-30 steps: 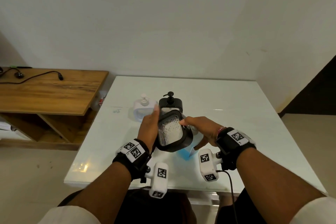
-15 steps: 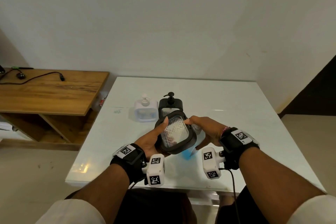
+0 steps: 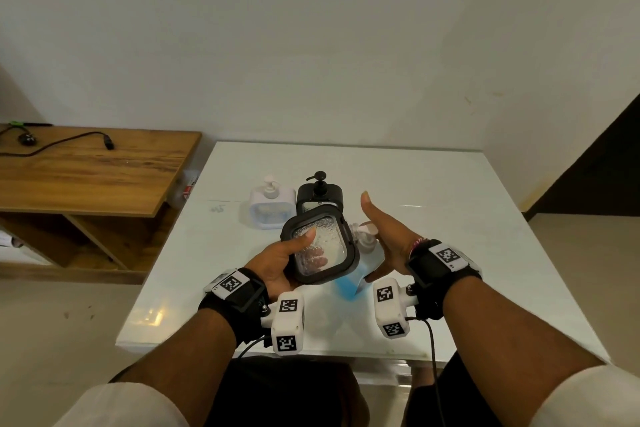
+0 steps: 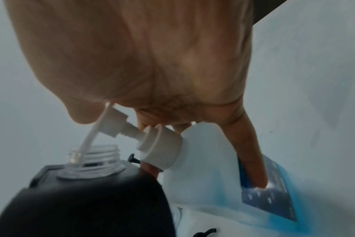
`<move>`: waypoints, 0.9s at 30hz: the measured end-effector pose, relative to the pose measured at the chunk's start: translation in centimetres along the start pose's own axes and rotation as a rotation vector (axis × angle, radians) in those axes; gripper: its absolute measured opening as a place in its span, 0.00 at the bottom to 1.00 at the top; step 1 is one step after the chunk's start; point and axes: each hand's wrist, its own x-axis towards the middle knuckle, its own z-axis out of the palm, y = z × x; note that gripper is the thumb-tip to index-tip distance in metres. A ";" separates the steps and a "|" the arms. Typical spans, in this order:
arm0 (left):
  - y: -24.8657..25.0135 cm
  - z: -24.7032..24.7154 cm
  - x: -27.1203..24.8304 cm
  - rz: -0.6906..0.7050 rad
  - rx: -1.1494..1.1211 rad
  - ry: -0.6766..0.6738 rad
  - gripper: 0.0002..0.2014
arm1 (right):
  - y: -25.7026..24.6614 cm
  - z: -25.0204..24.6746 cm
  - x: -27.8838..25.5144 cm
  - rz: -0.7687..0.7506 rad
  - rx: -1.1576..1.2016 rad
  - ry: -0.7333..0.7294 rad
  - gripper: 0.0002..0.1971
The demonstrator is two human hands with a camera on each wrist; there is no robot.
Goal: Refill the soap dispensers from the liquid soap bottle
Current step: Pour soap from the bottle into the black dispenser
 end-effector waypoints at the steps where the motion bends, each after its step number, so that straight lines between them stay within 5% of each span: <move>1: 0.1 0.1 0.0 0.000 0.000 0.000 0.18 | -0.1 0.1 -0.1 0.000 -0.020 -0.003 0.47; 5: 0.4 0.1 0.0 -0.007 0.019 0.003 0.21 | 0.0 0.7 0.5 -0.023 -0.078 0.049 0.42; 10: 0.5 0.1 -0.1 -0.028 0.026 -0.009 0.10 | 0.2 1.8 1.2 -0.132 -0.269 0.238 0.40; 15: 0.5 -0.1 0.0 -0.039 0.052 0.002 0.14 | 0.2 2.4 1.4 -0.213 -0.417 0.349 0.33; 22: 0.5 -0.4 0.2 -0.040 0.055 -0.016 0.11 | 0.3 1.7 1.5 -0.157 -0.328 0.240 0.36; 27: 0.6 -0.5 0.1 -0.046 0.061 -0.031 0.12 | 0.1 2.1 1.6 -0.196 -0.419 0.308 0.34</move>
